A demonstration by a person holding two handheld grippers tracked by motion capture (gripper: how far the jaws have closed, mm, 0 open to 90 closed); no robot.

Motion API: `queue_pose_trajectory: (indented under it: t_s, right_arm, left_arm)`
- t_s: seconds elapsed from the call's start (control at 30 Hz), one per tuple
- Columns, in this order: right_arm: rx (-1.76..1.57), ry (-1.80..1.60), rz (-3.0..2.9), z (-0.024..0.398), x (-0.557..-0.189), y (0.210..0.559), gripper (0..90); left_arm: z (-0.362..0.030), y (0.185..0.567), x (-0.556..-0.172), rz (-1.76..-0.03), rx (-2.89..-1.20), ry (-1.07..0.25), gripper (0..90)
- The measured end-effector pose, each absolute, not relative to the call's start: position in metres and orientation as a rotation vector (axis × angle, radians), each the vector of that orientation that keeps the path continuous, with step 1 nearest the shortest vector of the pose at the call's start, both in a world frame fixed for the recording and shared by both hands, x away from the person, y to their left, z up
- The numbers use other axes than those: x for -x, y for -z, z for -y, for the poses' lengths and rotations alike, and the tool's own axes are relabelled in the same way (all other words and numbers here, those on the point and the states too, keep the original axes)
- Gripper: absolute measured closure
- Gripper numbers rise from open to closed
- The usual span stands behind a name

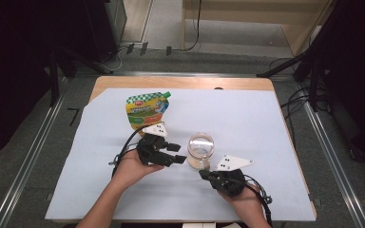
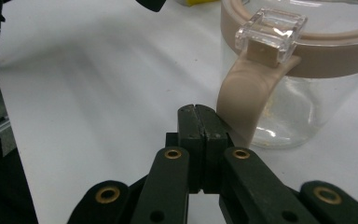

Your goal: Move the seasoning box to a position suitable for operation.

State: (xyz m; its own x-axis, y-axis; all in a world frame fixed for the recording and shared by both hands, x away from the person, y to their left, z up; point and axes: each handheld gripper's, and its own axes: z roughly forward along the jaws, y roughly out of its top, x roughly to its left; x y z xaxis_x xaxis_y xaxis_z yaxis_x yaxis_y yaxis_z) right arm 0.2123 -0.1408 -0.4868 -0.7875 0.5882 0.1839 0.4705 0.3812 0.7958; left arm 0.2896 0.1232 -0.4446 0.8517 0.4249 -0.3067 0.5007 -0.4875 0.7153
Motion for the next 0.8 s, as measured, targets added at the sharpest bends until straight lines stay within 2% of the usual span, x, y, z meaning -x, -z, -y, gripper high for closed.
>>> queue_pose_trajectory:
  t_s: [0.8]
  right_arm:
    - [-1.089,-1.311,-2.429,0.175,-0.227,0.485,90.0]
  left_arm:
    - [-0.126,0.446,-0.291,-0.684,-2.16,0.088,44.1]
